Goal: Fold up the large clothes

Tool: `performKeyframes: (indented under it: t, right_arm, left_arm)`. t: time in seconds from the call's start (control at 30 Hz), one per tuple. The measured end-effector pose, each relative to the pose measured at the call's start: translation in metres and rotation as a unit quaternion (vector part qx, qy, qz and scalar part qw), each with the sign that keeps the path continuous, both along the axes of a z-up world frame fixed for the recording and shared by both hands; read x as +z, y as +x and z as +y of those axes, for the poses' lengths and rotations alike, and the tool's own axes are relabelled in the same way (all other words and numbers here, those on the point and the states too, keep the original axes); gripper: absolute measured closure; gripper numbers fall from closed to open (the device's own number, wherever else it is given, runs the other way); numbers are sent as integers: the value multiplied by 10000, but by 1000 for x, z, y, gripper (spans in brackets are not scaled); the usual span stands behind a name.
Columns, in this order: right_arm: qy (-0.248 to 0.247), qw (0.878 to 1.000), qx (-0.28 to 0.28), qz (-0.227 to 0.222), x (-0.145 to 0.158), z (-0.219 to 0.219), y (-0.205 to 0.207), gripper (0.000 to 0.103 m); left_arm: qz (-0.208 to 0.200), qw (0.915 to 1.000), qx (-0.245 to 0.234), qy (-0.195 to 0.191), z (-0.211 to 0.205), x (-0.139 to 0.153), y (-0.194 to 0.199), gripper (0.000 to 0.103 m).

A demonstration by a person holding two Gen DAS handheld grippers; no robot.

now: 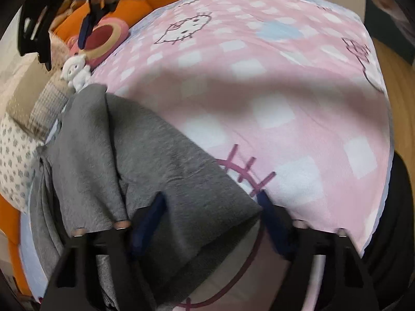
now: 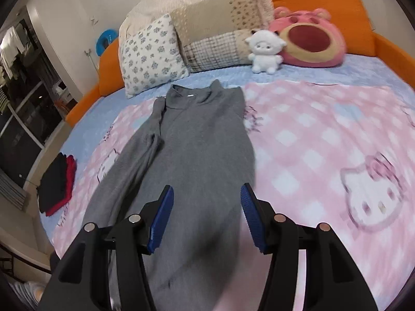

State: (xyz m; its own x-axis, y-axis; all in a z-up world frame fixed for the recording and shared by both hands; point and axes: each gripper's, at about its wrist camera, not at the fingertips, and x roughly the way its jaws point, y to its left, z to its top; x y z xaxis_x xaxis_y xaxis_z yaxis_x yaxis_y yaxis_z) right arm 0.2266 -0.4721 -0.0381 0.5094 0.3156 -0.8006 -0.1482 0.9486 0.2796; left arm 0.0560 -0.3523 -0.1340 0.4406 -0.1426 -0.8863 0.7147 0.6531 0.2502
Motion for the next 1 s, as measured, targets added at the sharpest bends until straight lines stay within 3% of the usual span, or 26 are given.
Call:
performKeyframes:
  t: [0.07, 0.23, 0.43, 0.47, 0.57, 0.63, 0.73, 0.83, 0.9, 0.93, 1.0]
  right_arm:
    - [211, 9997, 20, 120, -12, 2, 35, 49]
    - [947, 9919, -462, 706, -61, -7, 142, 49]
    - [945, 9813, -1220, 1147, -111, -20, 222, 52]
    - [946, 9794, -1260, 1266, -120, -20, 230, 55]
    - [681, 9779, -1225, 1548, -142, -14, 243, 90]
    - [606, 9774, -1286, 1564, -148, -12, 242, 94]
    - [502, 9793, -1445, 1325, -136, -7, 244, 96]
    - [334, 9827, -1499, 1037, -110, 11, 252, 97]
    - [268, 9857, -1382, 927, -95, 31, 260, 99]
    - [179, 9879, -1286, 844, -86, 47, 265, 99]
    - [121, 9911, -1070, 788, -77, 75, 273, 99]
  left_arm:
    - [160, 9997, 133, -156, 7, 2, 9, 57]
    - [652, 9937, 413, -808, 32, 2, 29, 75]
    - [1037, 9766, 645, -1773, 62, 5, 41, 80]
    - [1019, 9758, 643, -1827, 64, 5, 40, 81]
    - [864, 9748, 629, -1960, 69, 11, 35, 82]
    - [786, 9693, 730, -2212, 79, 21, 34, 82]
    - [787, 9443, 1018, -3030, 113, 43, 32, 82]
    - [797, 9010, 1512, -3987, 162, 60, 33, 82]
    - [909, 8792, 1865, -4289, 192, 60, 33, 82]
    - [926, 8725, 2041, -4342, 205, 59, 30, 83]
    - [881, 8677, 2227, -4356, 218, 58, 23, 83]
